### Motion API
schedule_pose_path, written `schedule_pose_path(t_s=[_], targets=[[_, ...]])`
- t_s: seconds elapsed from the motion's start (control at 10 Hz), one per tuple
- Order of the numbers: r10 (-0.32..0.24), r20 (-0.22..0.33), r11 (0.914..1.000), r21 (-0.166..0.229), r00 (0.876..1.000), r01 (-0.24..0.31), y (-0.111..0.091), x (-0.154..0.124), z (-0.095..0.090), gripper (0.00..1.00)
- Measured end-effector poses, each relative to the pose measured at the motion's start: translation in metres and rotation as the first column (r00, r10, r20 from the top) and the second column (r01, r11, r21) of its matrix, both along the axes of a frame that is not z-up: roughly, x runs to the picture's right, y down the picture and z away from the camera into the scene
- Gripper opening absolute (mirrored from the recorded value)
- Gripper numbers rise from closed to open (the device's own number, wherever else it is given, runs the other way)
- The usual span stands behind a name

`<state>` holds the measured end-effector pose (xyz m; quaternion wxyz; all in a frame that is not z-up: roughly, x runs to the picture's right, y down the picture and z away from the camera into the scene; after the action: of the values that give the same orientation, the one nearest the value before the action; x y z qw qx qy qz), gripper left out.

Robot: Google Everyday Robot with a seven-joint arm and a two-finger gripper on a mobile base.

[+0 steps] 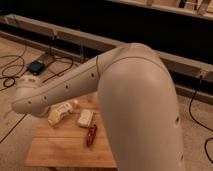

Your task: Place the bottle in the ceramic bowl

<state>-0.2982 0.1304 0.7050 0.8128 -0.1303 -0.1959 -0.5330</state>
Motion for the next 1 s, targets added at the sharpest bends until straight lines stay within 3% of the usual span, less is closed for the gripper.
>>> schedule_pose_path(t_s=[0.2, 0.7, 1.0], targets=[[-0.001, -0.006, 1.0, -0.002, 1.0, 0.001, -0.002, 0.001, 0.001, 0.8], [0.035, -0.104, 0.9991, -0.018, 0.994, -0.037, -0.037, 0.02, 0.036, 0.8], [0.048, -0.124, 0.9964, -0.063, 0.991, -0.056, -0.032, 0.015, 0.064, 0.8]])
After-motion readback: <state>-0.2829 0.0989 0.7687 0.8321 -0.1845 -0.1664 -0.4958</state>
